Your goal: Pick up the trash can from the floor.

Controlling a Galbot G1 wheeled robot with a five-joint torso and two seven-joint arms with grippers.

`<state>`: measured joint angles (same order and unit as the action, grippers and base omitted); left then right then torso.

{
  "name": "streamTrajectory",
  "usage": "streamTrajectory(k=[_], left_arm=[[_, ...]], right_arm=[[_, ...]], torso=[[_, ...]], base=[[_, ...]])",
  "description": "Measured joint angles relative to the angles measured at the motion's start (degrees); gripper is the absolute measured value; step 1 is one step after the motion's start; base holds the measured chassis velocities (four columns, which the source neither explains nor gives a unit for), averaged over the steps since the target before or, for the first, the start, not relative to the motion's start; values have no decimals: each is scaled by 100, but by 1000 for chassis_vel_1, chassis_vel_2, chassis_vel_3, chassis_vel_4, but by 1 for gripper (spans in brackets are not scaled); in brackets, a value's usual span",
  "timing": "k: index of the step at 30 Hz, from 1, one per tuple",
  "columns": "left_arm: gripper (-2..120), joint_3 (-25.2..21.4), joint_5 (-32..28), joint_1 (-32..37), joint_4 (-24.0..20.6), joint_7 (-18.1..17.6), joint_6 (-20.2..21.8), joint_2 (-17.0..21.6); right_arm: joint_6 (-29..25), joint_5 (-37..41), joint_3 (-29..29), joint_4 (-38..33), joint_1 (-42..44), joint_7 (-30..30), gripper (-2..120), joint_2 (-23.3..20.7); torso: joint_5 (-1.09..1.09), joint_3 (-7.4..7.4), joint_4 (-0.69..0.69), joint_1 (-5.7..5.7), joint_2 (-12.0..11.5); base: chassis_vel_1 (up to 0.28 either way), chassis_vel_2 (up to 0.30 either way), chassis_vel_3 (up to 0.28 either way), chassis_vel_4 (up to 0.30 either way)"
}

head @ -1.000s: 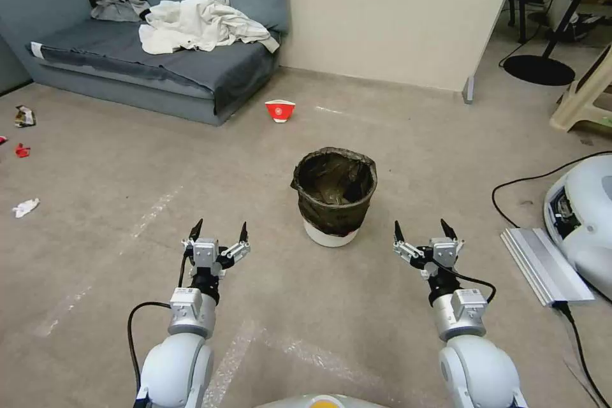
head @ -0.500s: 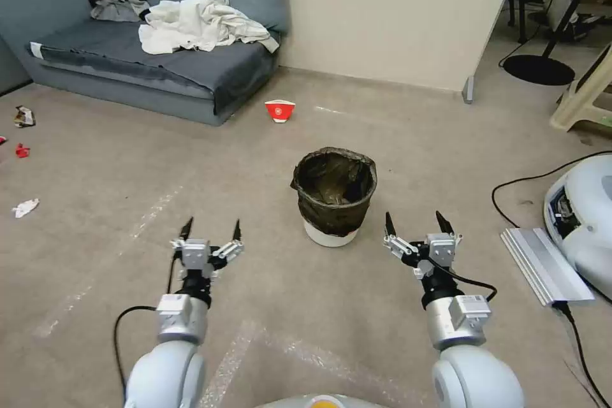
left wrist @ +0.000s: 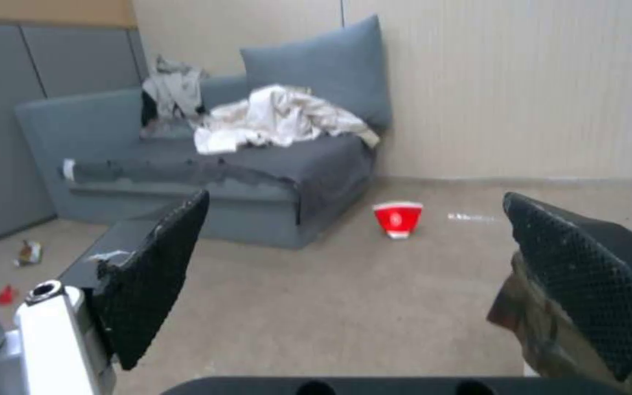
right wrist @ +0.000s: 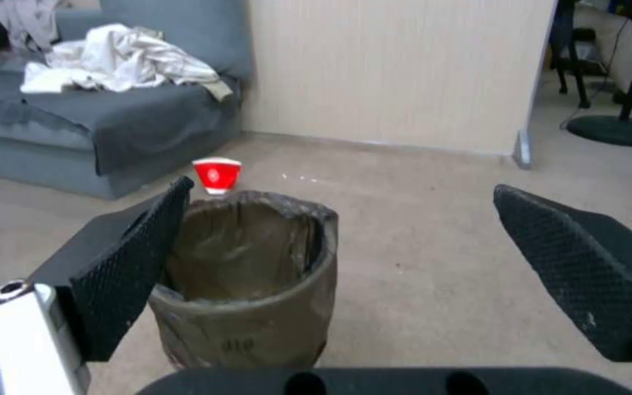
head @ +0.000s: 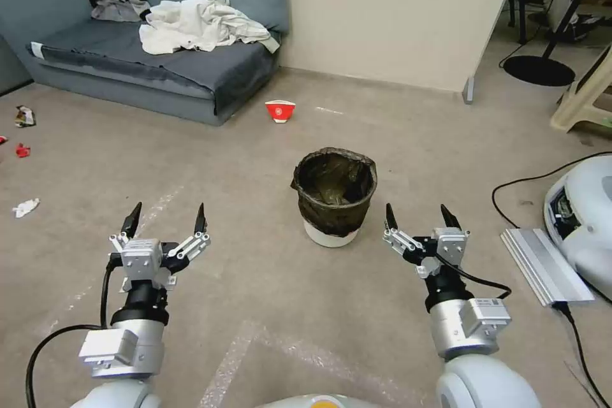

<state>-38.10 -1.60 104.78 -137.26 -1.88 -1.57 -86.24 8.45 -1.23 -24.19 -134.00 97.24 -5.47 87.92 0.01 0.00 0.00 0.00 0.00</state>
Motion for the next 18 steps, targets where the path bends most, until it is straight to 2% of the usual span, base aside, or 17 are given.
streamTrajectory(k=[9,18], left_arm=[[100,-84,-124,6,309,29,-149,32],[100,-86,-62,5,179,65,-171,32]], right_arm=[[3,152,-248,-20,39,-28,100,-19],[-12,175,-245,-78,93,-45,100,28]], torso=[[-1,0,0,0,0],[0,0,0,0,0]], base=[[0,0,0,0],[0,0,0,0]])
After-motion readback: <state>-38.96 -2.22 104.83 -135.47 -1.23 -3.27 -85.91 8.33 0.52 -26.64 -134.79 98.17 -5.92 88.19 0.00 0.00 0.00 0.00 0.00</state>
